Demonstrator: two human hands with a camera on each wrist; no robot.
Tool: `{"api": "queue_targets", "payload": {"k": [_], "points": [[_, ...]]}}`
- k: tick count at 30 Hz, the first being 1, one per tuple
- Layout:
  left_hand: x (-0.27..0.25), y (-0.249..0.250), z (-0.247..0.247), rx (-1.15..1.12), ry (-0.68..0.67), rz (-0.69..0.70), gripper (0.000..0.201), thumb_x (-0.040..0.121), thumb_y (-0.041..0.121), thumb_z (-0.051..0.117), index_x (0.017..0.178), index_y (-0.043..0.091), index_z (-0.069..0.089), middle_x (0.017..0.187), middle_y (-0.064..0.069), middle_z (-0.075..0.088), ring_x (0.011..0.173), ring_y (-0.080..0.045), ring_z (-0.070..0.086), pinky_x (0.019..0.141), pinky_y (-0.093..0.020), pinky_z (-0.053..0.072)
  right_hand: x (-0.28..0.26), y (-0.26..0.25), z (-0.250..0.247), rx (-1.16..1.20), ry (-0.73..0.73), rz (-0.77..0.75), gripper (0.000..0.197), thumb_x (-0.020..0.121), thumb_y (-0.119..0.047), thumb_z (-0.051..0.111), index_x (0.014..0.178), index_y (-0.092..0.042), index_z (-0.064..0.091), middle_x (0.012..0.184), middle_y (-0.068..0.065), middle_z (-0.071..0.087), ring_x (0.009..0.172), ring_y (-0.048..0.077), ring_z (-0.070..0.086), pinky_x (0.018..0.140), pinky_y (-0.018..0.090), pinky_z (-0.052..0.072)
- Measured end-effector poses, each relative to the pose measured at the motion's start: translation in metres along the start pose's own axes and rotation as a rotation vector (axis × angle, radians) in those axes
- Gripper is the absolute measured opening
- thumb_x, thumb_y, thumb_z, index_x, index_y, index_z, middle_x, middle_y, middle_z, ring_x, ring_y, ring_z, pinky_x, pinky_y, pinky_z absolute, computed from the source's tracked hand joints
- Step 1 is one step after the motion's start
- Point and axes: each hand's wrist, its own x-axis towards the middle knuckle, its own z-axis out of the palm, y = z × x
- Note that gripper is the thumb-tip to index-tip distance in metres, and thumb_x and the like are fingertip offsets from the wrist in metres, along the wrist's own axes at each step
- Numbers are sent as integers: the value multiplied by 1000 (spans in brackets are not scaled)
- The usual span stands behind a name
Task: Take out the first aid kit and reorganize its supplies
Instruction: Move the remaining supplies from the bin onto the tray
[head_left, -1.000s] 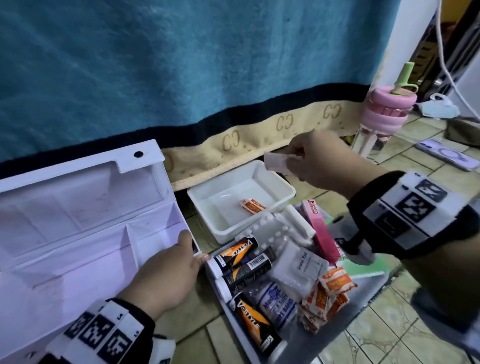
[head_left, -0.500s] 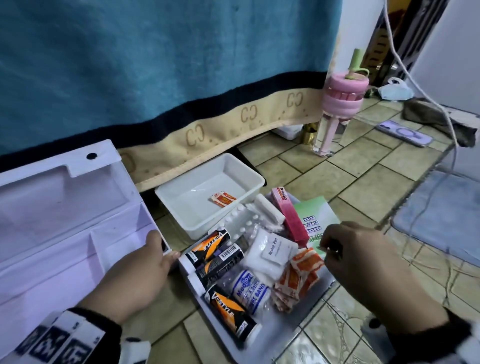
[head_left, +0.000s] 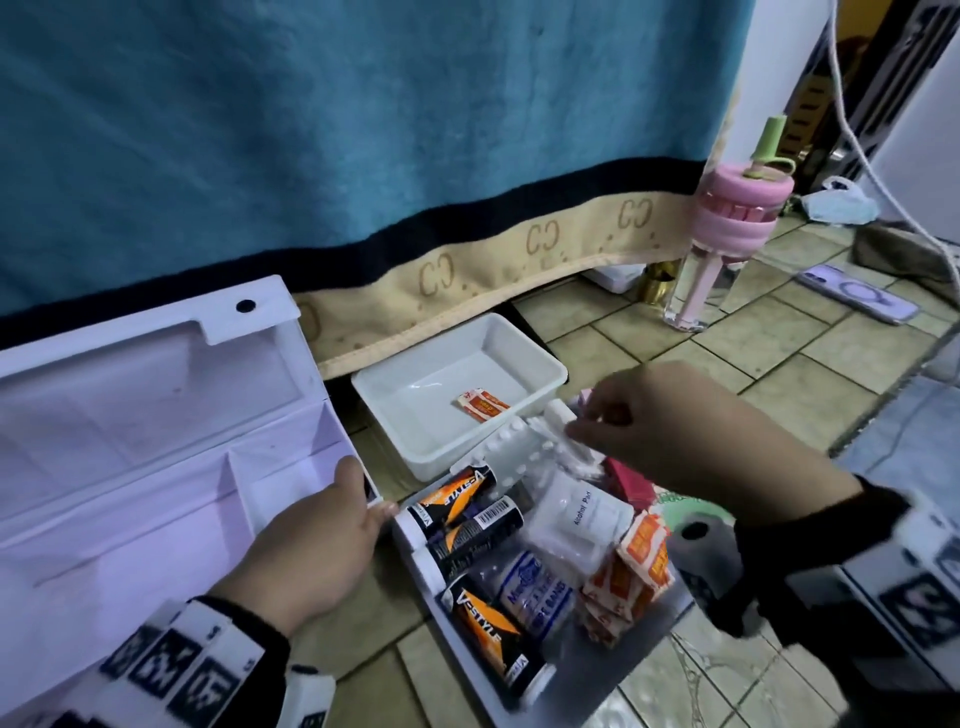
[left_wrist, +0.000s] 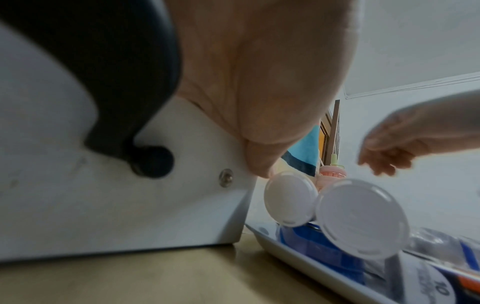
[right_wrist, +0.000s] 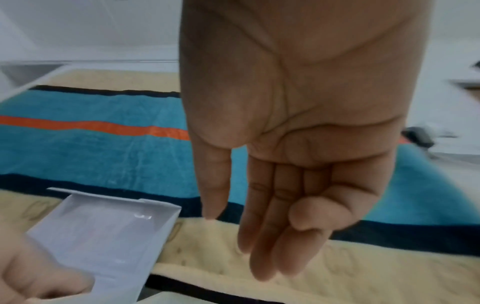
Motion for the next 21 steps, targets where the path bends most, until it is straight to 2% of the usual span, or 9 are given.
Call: {"api": "queue_targets", "payload": {"k": [4,6,9,11,13,15,16,19,21], "points": [[0,0,0,-17,-10,-4,27,98,42,33,85,20,24,63,0,42,57,-16,42,52,-31,30,56,-42,11,-171,13,-193,32,91,-38,52,117,-20,58,105,-1,65,97,21,60,68,26,40],[0,-1,0,-23,-11,-5,26,98,42,34,87,20,26,64,1,42,58,-16,43,54,-32,31,86,-56,33,-258,-63,-247,28,94,-28,47,116,-13,57,111,3,62,100,24,59,72,28,45],[-1,-1,1,-30,-3,3,25,98,42,34,88,20,26,64,2,43,58,-15,43,53,-31,31,118,-61,54,-382,-185,-198,20,93,-23,48,100,-12,63,100,4,65,86,26,61,69,29,46],[-1,-1,1,-34,5,9,25,98,42,34,88,21,27,64,2,42,57,-14,41,51,-31,28,135,-45,69,-436,-209,-136,11,87,-30,58,86,-20,62,75,-4,56,72,21,55,66,27,45],[-2,-2,0,-35,6,10,25,98,42,34,88,21,26,64,3,40,57,-14,39,53,-32,28,153,-31,84,-480,-301,-57,30,71,-41,68,63,-17,52,52,-10,45,51,14,52,51,19,46],[-2,-2,0,-35,0,5,24,98,41,34,88,21,25,64,3,39,57,-15,39,55,-33,30,164,-21,95,-436,-302,0,38,64,-44,67,55,-13,47,49,-4,49,44,16,55,42,23,49],[-2,-2,0,-35,-1,4,24,98,41,35,89,21,25,64,3,39,57,-15,39,55,-33,31,165,-21,95,-448,-274,-53,36,68,-42,66,55,-14,46,52,-4,51,47,18,56,44,23,48],[-2,-2,-1,-32,0,7,24,98,42,34,90,21,25,63,3,39,57,-14,39,54,-32,30,156,-27,92,-467,-221,-167,19,80,-31,62,84,-13,62,79,-11,52,72,20,59,56,23,38],[-2,-2,-1,-32,-3,5,24,98,42,34,90,21,25,63,3,39,57,-16,39,56,-33,31,154,-28,90,-463,-182,-186,23,87,-26,57,104,-12,63,93,-4,58,81,17,57,52,20,31]]}}
